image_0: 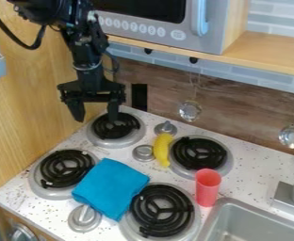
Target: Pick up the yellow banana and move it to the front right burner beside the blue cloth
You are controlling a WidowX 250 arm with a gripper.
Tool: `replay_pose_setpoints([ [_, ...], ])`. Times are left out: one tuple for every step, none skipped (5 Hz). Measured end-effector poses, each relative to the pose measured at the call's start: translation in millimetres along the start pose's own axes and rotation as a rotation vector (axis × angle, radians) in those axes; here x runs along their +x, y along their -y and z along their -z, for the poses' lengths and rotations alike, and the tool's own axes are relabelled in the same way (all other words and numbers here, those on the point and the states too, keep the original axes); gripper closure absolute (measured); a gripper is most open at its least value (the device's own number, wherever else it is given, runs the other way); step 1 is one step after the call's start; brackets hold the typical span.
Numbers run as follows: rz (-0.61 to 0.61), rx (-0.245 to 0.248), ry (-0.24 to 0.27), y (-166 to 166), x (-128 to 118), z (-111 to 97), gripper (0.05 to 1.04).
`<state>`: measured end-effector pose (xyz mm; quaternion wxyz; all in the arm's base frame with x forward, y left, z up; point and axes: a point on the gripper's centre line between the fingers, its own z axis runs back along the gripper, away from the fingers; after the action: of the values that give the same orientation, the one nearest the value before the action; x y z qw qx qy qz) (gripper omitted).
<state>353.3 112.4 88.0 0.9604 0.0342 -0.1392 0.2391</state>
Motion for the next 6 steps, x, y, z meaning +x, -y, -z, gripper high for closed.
replay_pose_setpoints([
  [0.135, -0.007, 0.143, -1.6, 0.8, -0.7, 0.083],
  [0.211, 0.005, 0.212, -3.4, 0.3, 3.7, 0.083],
  [0.261, -0.011, 0.208, -0.7, -0.8, 4.1, 0.083],
  [0.246, -0.018, 0.151, -0.5, -8.1, 4.1, 0.083],
  [0.232, -0.011, 0.11, -0.8, -5.4, -3.0, 0.083],
  [0.192, 0.053, 0.035, 49.6, 2.2, 59.2, 0.083],
])
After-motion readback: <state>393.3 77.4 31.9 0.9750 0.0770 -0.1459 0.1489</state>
